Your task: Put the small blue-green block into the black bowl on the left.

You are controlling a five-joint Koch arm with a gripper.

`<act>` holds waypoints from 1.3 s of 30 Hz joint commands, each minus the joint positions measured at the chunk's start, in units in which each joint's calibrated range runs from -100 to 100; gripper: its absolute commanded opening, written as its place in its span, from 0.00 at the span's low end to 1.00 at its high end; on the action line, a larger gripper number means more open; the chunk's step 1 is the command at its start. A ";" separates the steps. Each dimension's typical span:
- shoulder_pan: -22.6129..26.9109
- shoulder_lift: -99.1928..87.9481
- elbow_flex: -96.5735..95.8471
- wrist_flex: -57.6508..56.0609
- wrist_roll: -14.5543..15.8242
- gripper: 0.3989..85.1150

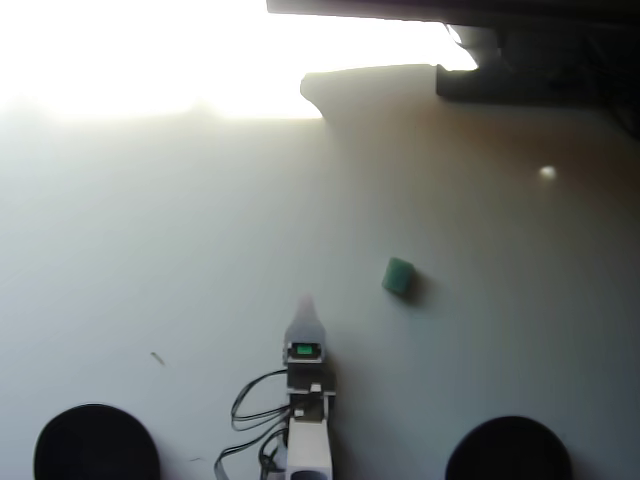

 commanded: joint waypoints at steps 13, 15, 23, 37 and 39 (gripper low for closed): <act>-4.88 -16.32 2.87 -11.00 -22.27 0.57; -6.35 -19.64 3.61 -12.22 -25.79 0.56; -10.74 -19.53 7.67 -9.95 -36.09 0.55; -14.99 -0.04 18.76 2.21 -46.89 0.55; -15.73 2.75 20.52 2.78 -47.77 0.56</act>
